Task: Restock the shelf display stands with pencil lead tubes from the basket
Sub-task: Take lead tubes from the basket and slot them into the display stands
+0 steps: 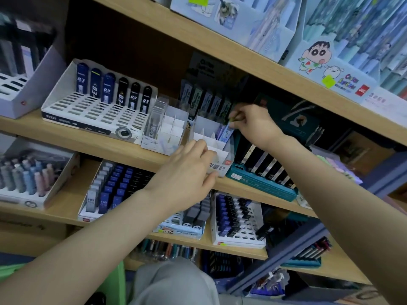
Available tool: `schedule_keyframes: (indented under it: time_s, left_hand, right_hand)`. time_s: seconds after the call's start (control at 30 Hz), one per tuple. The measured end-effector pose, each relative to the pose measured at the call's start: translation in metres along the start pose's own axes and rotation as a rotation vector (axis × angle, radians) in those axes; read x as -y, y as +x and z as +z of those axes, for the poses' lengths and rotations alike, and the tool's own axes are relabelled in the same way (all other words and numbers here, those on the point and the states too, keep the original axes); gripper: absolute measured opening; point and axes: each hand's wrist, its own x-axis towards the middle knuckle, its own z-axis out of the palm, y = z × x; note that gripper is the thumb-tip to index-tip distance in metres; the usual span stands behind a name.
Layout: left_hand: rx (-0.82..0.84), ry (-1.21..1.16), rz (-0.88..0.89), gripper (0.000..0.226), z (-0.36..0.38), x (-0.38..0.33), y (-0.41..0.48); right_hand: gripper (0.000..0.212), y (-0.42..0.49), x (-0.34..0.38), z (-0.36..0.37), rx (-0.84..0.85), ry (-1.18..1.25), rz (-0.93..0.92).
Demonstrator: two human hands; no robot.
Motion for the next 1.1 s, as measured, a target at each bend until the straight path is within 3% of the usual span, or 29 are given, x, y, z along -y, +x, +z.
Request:
schedule_keyframes:
  time_s: [0.23,0.53,0.8,1.0,1.1]
  left_hand:
    - [-0.015,-0.023,-0.012,0.044,-0.007,0.002,-0.009]
    - [-0.024,-0.011,0.011,0.045,-0.004,0.001,-0.009]
    - [-0.003,0.022,0.027,0.048,-0.009,0.004,-0.011]
    - [-0.007,0.27,0.029,0.039,-0.033,0.024,-0.056]
    - [0.023,0.357,-0.035,0.034,-0.035,0.045,-0.105]
  right_hand:
    - [0.01,0.0,0.006,0.002,0.065,-0.049,-0.044]
    - [0.009,-0.004,0.007,0.009,-0.073,-0.277,-0.143]
    - [0.025,-0.022,0.008,0.015,-0.148,-0.457,-0.257]
    - [0.029,-0.071,0.045,0.028,-0.457,-0.454,-0.567]
    - [0.028,-0.102,0.074,0.057,-0.404,-0.359,-0.687]
